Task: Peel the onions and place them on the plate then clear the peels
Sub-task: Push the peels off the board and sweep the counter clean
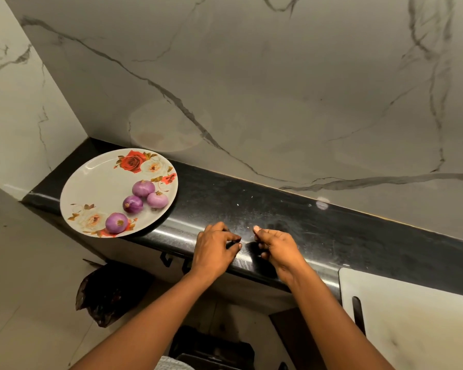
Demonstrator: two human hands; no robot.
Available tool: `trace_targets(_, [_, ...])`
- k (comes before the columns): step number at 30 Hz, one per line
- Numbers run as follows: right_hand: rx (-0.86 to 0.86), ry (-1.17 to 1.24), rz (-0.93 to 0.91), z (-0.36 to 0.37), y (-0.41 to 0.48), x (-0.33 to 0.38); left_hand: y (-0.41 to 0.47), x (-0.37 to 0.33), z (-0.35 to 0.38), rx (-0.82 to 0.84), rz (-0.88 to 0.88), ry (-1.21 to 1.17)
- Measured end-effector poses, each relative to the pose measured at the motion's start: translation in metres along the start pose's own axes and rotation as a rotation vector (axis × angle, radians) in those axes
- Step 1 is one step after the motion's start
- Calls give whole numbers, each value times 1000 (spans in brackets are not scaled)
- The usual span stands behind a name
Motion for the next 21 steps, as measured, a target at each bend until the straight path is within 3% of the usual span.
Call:
trace_targets(14, [19, 120, 60, 3, -9, 5, -1, 25, 0, -58, 185, -28])
trace_targets(21, [27, 202, 83, 6, -12, 9, 10, 24, -13, 75, 422, 213])
Point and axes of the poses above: each hand's wrist, its own y-axis towards the middle knuckle, its own z-axis out of the palm, x = y × z, the point moved 1 cm from there along y, towards the middle knuckle, and after that the axes turned 1 degree about x, right-handed, at the moved point
